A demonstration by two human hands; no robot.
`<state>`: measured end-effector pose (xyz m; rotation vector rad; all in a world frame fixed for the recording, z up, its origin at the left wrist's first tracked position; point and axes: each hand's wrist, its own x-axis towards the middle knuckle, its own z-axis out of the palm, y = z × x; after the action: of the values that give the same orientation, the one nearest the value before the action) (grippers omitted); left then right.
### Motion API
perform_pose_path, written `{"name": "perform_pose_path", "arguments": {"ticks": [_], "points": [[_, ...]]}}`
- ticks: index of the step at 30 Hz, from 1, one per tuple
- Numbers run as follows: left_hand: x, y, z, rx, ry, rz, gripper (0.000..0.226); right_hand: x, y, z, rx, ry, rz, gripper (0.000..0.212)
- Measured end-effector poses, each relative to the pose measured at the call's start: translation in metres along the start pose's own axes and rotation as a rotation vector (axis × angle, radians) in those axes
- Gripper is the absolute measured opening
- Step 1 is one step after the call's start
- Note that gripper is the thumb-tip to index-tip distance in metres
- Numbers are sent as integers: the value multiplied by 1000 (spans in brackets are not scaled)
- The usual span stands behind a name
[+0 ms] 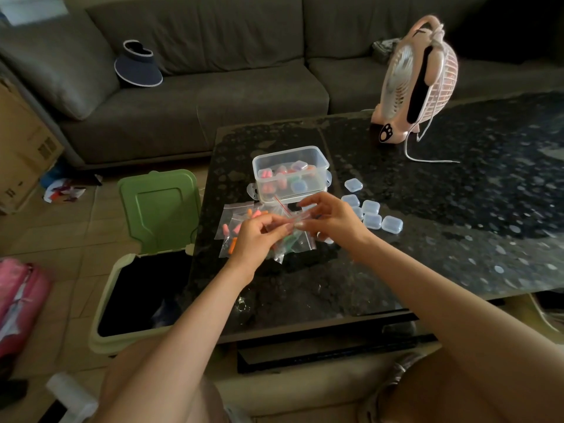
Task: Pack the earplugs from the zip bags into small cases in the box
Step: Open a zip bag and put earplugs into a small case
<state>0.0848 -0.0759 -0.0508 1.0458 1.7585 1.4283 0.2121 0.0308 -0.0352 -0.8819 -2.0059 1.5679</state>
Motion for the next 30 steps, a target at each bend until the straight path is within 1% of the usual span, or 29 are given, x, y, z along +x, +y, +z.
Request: {"name": "perform_pose_path", "arguments": {"ticks": [2,3,4,5,7,8,10,12,13,14,17,18,20,21,22,24,26,27,28,30], "points": [[1,0,-1,-77,-23,-54,16,0,0,-1,104,-3,-4,11],[2,1,-2,-135,-18,-79,14,0,0,-1,169,8,12,10],[3,2,-3,-172,-7,-92,14,0,-1,-2,222,10,28,10],[5,1,-4,-192,2,-88,21,1,0,-2,251,2,41,10],[10,-8,-6,-217,8,-91,39,1,0,-3,219,-39,49,11],[12,-11,-7,-214,7,-109,44,1,1,-4,172,-59,38,13],[12,-11,-9,-200,8,-126,42,1,1,-4,97,-85,0,19],[11,-9,-12,-213,1,-143,31,1,0,-2,104,-106,-41,24],[11,-10,-14,-237,-3,-159,32,1,0,-2,115,-121,-59,25],[10,-12,-15,-245,-8,-174,38,1,0,-1,116,-141,-79,25],[12,-17,-16,-222,-11,-146,75,0,0,3,51,-174,-121,21],[12,-18,-16,-199,-10,-131,83,1,0,4,22,-166,-128,19],[11,-18,-17,-151,-5,-102,94,1,0,4,-29,-144,-137,18],[11,-19,-17,-129,-7,-90,95,1,1,3,-51,-139,-139,18],[11,-20,-17,-110,-22,-80,92,2,1,3,-71,-139,-139,19],[10,-20,-18,-79,-38,-90,72,2,2,2,-107,-146,-138,20],[10,-16,-15,-85,-15,-123,66,3,3,2,-139,-134,-148,20],[10,-14,-13,-101,-14,-141,64,3,4,1,-151,-108,-155,19],[8,-11,-12,-108,-24,-141,58,5,6,0,-155,-68,-154,18],[8,-9,-12,-119,-54,-113,31,6,7,-5,-140,4,-121,15]]}}
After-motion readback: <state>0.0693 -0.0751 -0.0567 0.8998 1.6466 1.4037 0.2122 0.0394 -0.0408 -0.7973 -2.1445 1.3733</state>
